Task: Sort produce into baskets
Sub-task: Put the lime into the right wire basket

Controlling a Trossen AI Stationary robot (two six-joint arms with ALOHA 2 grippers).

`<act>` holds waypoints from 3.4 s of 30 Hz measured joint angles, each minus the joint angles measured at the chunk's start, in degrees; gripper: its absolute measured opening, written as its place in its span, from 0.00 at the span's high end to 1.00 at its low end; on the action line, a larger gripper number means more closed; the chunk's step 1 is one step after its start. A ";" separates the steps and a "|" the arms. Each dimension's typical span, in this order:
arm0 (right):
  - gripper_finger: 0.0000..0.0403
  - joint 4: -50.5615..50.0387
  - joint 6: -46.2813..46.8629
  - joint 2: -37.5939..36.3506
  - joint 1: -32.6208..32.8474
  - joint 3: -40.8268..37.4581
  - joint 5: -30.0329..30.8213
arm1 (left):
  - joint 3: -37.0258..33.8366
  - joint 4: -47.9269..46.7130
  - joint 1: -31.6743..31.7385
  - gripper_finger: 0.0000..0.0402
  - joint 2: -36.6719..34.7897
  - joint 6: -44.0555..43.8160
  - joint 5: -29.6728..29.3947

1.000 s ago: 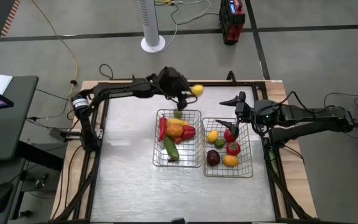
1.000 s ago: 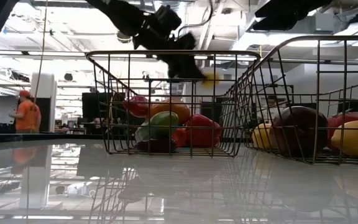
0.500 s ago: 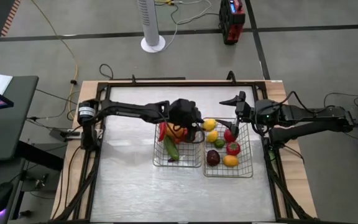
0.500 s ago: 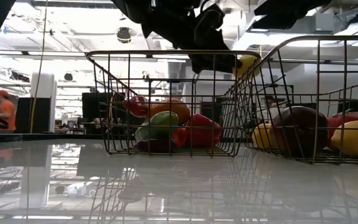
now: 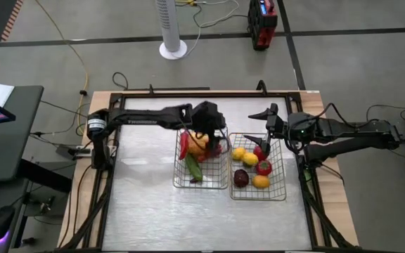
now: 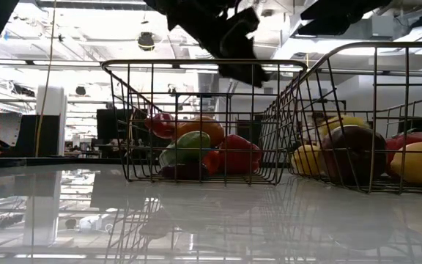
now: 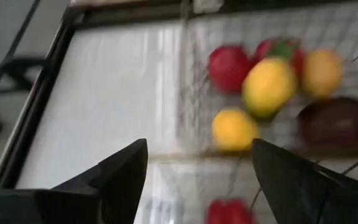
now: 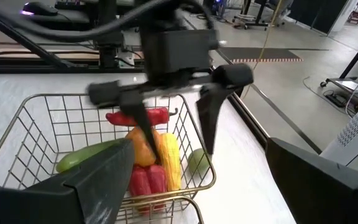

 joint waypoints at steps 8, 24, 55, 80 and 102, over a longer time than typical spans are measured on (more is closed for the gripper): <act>0.04 -1.11 1.08 0.00 0.03 0.00 -0.02 | 1.20 -11.26 7.43 0.32 -1.95 1.35 2.47; 0.04 0.50 0.59 0.00 0.44 0.00 -0.02 | 1.13 -17.98 25.81 0.32 3.23 -20.43 14.76; 0.04 0.84 -0.02 0.00 0.31 0.00 -0.09 | 1.18 -16.13 20.71 0.18 9.25 -33.72 9.98; 0.04 0.83 -0.07 -0.01 0.33 0.00 -0.15 | 1.18 -22.11 13.82 0.20 9.25 -37.09 3.69; 0.04 0.89 -0.04 0.00 0.39 0.00 -0.20 | 0.85 -22.36 15.92 0.20 11.24 -36.44 8.84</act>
